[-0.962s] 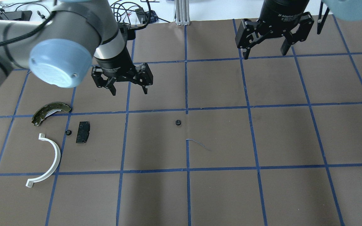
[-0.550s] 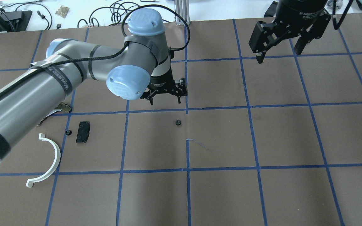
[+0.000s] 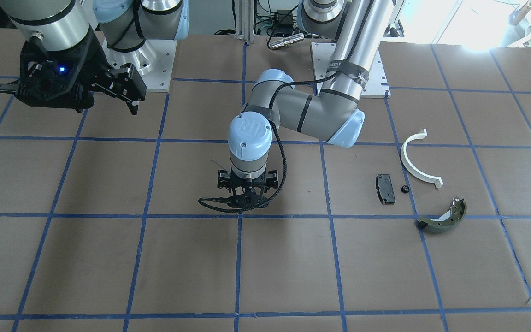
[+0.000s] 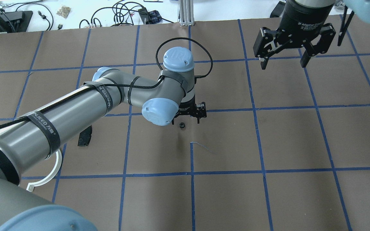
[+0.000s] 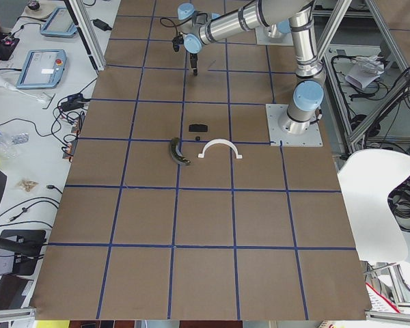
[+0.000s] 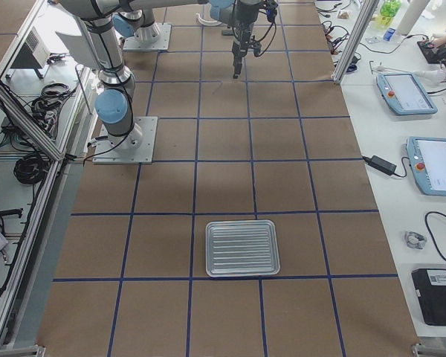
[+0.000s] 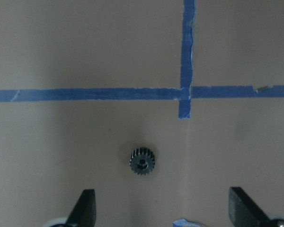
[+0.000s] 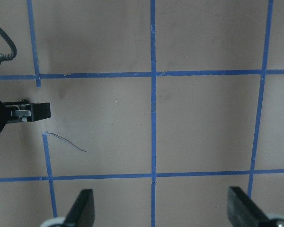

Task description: Place bearing gear from tray to pile

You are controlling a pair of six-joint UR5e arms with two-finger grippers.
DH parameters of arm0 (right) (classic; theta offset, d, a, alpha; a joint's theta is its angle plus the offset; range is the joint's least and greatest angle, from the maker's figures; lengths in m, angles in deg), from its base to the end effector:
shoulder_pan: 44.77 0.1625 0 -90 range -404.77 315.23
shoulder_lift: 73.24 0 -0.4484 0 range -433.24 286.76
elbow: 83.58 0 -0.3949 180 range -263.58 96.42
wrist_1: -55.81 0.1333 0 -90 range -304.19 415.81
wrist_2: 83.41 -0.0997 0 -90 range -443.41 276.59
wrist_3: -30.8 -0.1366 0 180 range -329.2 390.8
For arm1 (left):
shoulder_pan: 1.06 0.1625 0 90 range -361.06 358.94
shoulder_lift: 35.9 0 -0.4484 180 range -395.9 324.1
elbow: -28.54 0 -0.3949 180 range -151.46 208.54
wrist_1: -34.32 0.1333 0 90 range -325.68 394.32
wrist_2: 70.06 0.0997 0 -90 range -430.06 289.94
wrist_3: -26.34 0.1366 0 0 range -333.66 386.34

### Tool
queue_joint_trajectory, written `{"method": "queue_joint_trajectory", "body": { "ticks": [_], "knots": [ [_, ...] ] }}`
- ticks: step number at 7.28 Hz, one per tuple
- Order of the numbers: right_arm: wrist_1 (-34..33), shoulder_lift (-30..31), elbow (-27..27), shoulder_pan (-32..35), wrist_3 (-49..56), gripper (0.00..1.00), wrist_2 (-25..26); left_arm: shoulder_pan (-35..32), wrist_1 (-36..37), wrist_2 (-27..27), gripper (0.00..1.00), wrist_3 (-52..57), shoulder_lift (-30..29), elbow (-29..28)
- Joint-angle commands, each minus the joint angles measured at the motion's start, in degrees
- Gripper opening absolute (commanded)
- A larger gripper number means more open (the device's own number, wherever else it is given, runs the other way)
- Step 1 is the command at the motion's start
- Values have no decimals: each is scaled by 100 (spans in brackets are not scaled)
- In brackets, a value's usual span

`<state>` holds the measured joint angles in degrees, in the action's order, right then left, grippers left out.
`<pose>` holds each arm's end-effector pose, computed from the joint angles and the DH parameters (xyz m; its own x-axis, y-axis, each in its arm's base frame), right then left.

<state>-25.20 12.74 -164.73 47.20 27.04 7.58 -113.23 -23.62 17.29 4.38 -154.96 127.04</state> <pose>0.1485 -0.5097 0.4996 -0.9993 0.0298 0.0220 0.0313 0.9970 0.0713 -0.3621 -0.5187 0.1683 -1.0000 0.0011 0.0068 0.0018 0.9944 0.1061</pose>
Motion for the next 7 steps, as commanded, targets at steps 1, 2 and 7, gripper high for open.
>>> {"method": "queue_joint_trajectory", "body": {
  "ticks": [1, 2, 7],
  "knots": [
    [-300, -29, -50, -3, -133, 100, 14, -15, 626, 10, 98, 34, -55, 284],
    [-284, -47, -120, -3, -116, 100, 6, -6, 617, 80, 97, 51, -64, 231],
    [-284, -74, -314, -30, -133, 100, 15, 3, 617, 300, 10, 60, -152, 196]
  ]
}}
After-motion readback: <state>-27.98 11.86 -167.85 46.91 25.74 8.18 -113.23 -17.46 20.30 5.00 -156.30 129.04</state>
